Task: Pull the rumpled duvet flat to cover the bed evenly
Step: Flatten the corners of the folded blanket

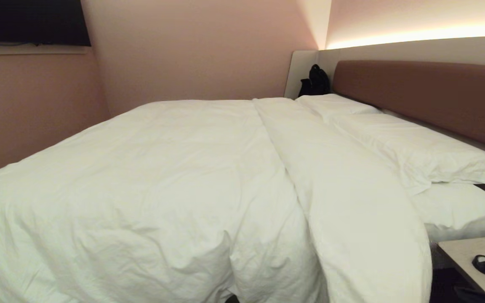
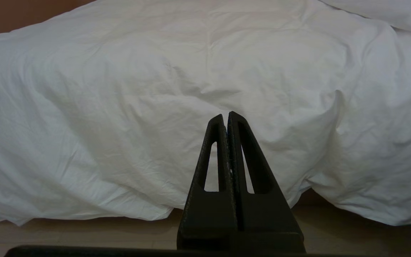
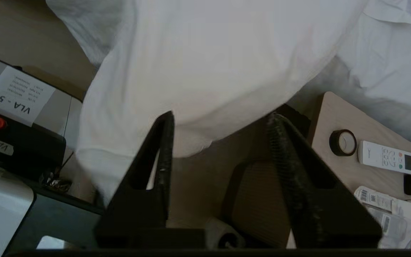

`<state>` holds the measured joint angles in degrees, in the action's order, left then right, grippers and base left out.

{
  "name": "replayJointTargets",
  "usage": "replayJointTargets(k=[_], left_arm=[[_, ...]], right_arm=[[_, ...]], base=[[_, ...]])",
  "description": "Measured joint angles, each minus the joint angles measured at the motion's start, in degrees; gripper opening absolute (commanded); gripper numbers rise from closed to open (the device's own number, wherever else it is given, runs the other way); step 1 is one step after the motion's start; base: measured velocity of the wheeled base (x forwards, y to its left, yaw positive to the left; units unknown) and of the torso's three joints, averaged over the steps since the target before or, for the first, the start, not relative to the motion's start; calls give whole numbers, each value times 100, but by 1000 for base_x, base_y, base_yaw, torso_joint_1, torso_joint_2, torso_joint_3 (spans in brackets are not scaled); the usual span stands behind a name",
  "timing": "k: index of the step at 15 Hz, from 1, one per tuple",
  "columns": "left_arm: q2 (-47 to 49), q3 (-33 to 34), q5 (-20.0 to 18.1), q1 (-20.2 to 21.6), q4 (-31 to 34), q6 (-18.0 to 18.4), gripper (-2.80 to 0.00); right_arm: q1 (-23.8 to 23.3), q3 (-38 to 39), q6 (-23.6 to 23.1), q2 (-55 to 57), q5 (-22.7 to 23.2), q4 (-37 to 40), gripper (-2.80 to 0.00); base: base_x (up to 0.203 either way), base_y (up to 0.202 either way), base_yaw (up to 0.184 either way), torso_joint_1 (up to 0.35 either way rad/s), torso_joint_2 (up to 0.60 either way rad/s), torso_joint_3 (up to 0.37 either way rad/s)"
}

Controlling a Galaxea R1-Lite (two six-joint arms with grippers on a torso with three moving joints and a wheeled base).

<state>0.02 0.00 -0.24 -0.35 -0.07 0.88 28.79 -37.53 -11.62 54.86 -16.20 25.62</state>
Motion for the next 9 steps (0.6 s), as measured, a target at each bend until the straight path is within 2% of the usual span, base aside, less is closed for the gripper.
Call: replayJointTargets(k=[5, 9], left_arm=[[0, 0, -2, 0, 0, 0, -280], [0, 0, -1, 0, 0, 0, -280]], right_arm=[[37, 16, -323, 42, 159, 7, 0], [-13, -65, -266, 128, 369, -21, 0]], base=[[0, 0, 0, 0, 0, 0], [0, 0, 0, 0, 0, 0]])
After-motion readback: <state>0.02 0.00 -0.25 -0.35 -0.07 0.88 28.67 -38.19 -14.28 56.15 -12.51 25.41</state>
